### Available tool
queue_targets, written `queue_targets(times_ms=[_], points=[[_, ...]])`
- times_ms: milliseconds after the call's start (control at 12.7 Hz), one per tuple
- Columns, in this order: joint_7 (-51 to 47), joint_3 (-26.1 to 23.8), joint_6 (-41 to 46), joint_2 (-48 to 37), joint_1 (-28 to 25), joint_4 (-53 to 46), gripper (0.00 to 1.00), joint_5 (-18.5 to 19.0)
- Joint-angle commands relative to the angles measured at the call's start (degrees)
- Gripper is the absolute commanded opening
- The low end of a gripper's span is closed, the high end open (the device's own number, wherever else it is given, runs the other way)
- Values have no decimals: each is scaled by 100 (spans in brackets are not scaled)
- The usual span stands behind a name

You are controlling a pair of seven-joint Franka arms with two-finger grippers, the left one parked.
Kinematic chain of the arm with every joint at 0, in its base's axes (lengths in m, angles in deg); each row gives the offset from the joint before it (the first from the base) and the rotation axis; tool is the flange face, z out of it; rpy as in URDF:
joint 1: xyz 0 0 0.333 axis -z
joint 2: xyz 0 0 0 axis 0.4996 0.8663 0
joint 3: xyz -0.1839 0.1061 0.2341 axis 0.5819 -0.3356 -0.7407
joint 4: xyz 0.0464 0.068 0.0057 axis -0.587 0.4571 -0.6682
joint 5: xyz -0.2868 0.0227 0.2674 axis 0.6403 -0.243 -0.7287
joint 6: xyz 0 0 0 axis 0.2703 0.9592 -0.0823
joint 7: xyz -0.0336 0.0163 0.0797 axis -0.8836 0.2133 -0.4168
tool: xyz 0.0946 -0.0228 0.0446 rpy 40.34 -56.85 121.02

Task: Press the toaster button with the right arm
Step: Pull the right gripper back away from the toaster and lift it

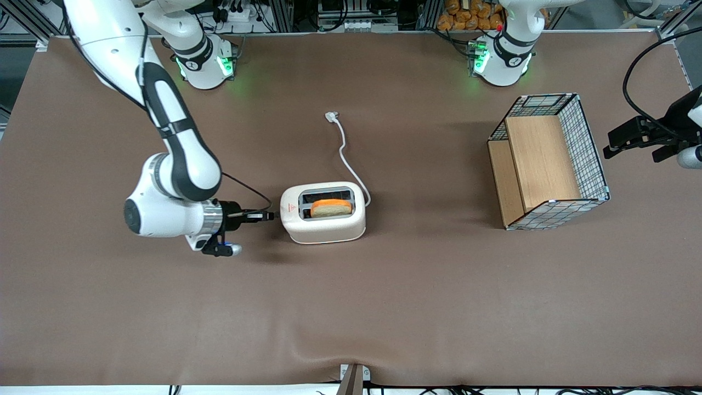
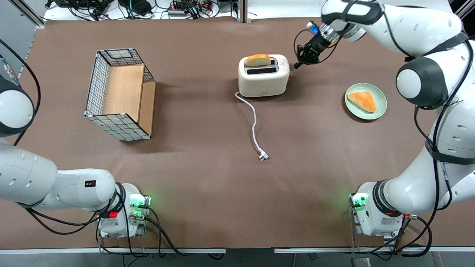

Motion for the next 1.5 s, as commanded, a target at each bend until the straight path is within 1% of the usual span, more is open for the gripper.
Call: queue_targets(times_ms=[0, 158, 237, 316, 474, 553, 711, 947, 1026, 1184, 1342, 1421], points=[[-125, -39, 647, 134, 266, -570, 100, -46], [-196, -13, 667, 125, 319, -702, 100, -19], [-196, -13, 701, 117, 345, -781, 100, 103], [-196, -4, 832, 117, 398, -1034, 100, 400], [-178, -22, 1079, 152, 503, -1614, 100, 1382], [-169, -22, 1202, 126, 547, -1773, 100, 1648], [-143, -39, 1701, 143, 793, -2230, 100, 1756], [-125, -48, 2317, 117, 1197, -2748, 100, 1765], [-125, -13, 2502, 108, 1233, -2898, 100, 1878], [-125, -39, 2591, -75, 1233, -3057, 100, 2526], [-134, -39, 2688, -418, 1277, -3137, 100, 2819], [-134, -39, 2688, -620, 1295, -3137, 100, 3072]])
